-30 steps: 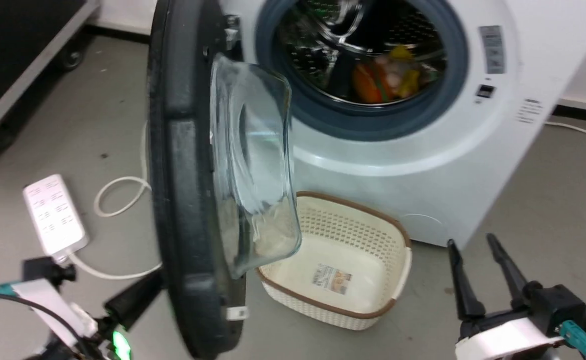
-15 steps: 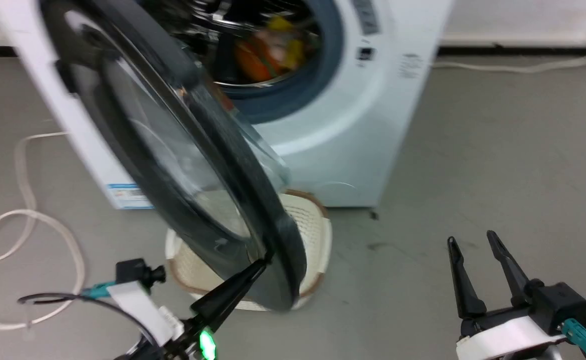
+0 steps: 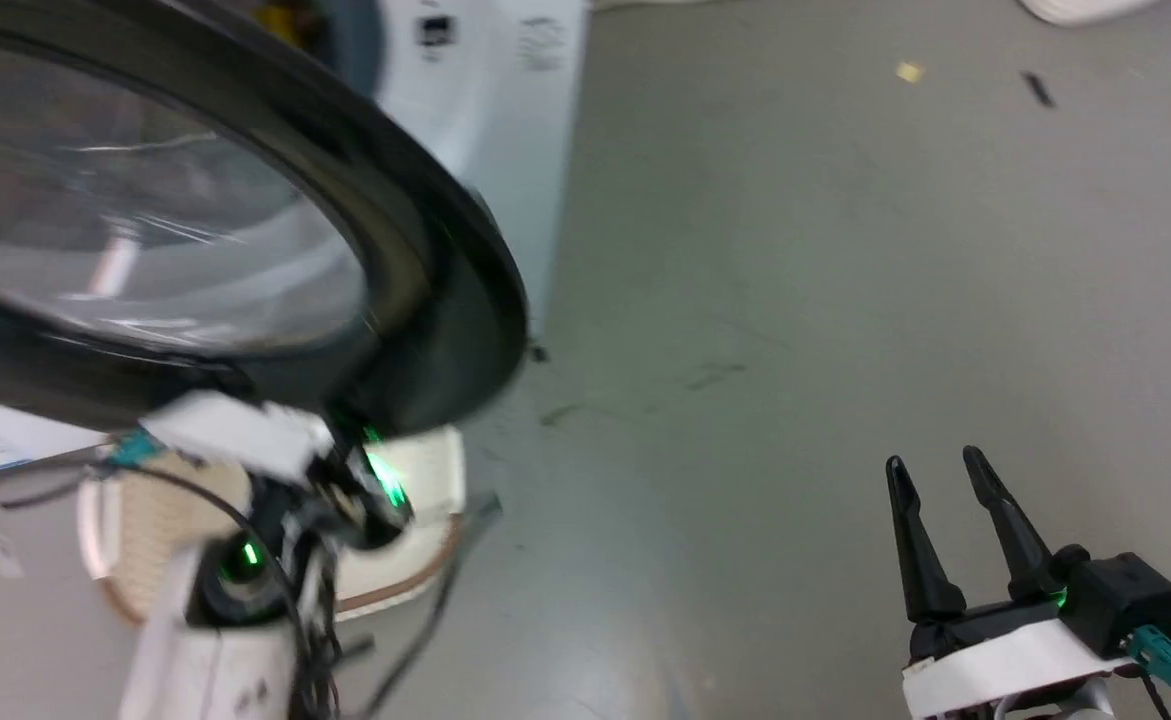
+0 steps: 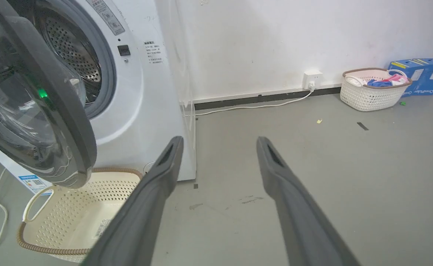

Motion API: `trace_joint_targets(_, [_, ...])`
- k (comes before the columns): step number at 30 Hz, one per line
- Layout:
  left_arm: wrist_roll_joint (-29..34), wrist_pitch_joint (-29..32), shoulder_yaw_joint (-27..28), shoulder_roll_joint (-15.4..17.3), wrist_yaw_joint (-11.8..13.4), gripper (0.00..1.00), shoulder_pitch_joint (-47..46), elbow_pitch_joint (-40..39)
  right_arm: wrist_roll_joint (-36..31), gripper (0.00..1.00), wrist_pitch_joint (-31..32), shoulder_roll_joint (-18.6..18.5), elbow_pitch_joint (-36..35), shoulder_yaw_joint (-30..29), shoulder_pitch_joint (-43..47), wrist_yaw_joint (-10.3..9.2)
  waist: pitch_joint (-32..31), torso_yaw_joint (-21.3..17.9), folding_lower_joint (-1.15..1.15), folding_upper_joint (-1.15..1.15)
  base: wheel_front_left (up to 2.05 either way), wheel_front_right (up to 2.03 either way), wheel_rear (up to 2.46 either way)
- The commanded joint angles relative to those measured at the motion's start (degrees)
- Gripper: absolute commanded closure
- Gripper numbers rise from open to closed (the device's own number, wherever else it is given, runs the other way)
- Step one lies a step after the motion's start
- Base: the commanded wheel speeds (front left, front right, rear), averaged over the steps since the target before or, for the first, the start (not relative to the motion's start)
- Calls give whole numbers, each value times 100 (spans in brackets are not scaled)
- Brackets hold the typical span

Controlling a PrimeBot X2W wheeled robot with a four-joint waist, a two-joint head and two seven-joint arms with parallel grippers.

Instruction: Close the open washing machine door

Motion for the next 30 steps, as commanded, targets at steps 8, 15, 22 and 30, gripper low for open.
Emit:
trace_joint_targets(8, [58, -896, 475, 11, -48, 100, -1478, 980, 286, 0, -26, 1, -79, 51, -9, 5, 597, -714, -1, 0, 0, 0, 0])
trace_joint_targets(15, [156, -1141, 633, 62, -341, 100, -1721, 1606, 251, 0, -26, 1, -86, 109, -41, 5, 415, -661, -1, 0, 0, 0, 0])
trace_joint_targets(22, [563, -1145, 297, 76, -490, 100, -897, 1351, 50, 0, -26, 1, -102, 20, -13, 5, -32, 7, -1, 0, 0, 0, 0])
trace_joint_targets(30, [2460, -2195, -496, 823, -497, 0, 741, -148, -172, 0, -26, 1, -117, -144, 159, 5, -641, 1045, -1, 0, 0, 0, 0])
